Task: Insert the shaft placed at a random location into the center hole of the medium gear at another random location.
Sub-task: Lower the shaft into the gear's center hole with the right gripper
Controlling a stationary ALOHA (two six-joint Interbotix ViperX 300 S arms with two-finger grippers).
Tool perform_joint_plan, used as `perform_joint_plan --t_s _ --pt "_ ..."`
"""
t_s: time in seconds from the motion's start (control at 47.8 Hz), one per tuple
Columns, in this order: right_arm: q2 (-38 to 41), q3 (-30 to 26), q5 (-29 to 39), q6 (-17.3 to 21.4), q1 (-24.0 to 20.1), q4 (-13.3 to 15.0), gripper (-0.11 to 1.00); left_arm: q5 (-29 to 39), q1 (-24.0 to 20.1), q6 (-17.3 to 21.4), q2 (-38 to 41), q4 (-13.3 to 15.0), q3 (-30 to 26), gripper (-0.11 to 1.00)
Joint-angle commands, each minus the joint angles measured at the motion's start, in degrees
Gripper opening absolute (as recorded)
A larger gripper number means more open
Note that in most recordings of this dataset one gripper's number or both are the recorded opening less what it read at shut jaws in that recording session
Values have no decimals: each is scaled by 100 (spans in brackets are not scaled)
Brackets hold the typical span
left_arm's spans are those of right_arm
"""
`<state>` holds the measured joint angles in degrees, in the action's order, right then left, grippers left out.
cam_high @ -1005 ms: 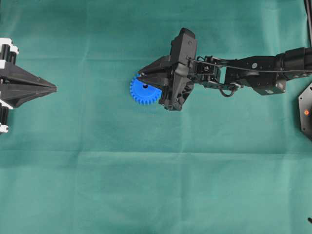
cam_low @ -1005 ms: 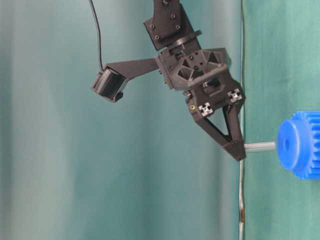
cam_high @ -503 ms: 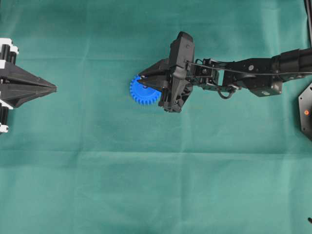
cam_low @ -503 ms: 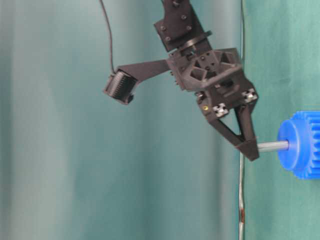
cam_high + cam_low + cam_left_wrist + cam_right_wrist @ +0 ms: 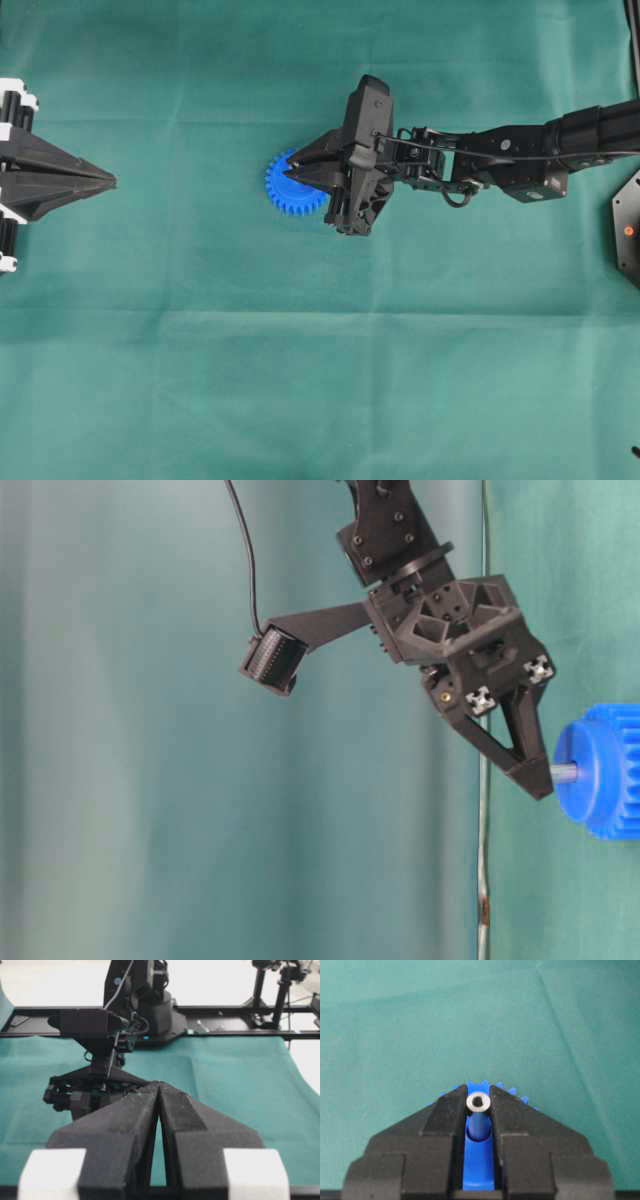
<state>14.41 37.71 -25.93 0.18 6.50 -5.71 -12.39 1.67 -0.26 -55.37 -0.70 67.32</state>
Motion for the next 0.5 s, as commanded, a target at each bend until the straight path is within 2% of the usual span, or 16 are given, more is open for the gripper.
perform_joint_plan --t_s 0.0,0.482 --pt "-97 -35 -44 -18 -18 -18 14 -44 -18 -9 26 -9 -114 0" --pt "-97 44 97 -18 -44 -18 14 -44 -18 -9 26 -9 -123 0"
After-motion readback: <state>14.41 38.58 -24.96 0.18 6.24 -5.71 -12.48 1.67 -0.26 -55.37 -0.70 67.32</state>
